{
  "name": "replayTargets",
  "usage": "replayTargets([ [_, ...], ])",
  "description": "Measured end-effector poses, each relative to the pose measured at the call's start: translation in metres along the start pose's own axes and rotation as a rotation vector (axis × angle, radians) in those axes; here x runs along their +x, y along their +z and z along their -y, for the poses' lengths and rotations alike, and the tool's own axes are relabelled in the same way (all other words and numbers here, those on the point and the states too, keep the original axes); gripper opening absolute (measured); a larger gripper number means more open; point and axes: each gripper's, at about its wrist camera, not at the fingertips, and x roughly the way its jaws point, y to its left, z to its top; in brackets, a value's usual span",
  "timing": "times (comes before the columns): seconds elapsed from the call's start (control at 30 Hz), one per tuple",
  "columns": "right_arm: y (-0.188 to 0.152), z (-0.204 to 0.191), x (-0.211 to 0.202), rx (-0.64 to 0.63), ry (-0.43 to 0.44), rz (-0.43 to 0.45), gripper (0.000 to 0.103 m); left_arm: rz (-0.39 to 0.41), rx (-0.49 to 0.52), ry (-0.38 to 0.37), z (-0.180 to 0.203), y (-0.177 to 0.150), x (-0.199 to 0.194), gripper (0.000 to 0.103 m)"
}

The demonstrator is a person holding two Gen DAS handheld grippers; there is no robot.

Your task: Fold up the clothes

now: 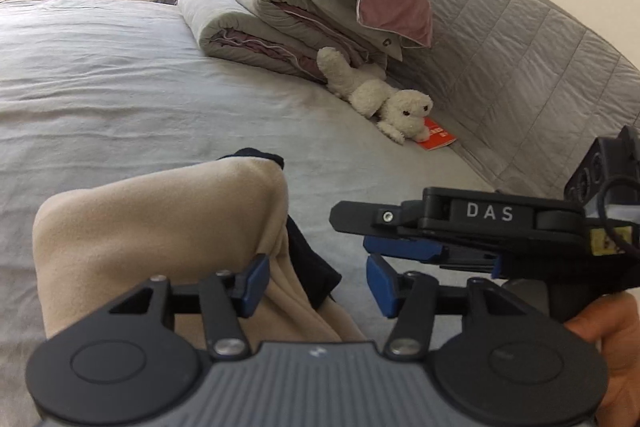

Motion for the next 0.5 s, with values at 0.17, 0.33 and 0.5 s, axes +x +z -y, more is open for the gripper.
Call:
replayTargets([
  [0.17, -0.003, -0.001, 0.005, 0.0, 0.054, -0.053, 0.06, 0.07, 0.01, 0.062, -0.019, 0.011, -0.026, 0.052],
  [0.33, -0.017, -0.025, 0.014, -0.151, 0.101, -0.12, 0.06, 0.079, 0.025, 0.156, -0.045, 0.024, -0.025, 0.051],
  [0.5, -0.037, -0.033, 0.041, -0.266, 0.007, -0.219, 0.041, 0.096, 0.018, 0.154, -0.059, 0.02, -0.02, 0.051],
])
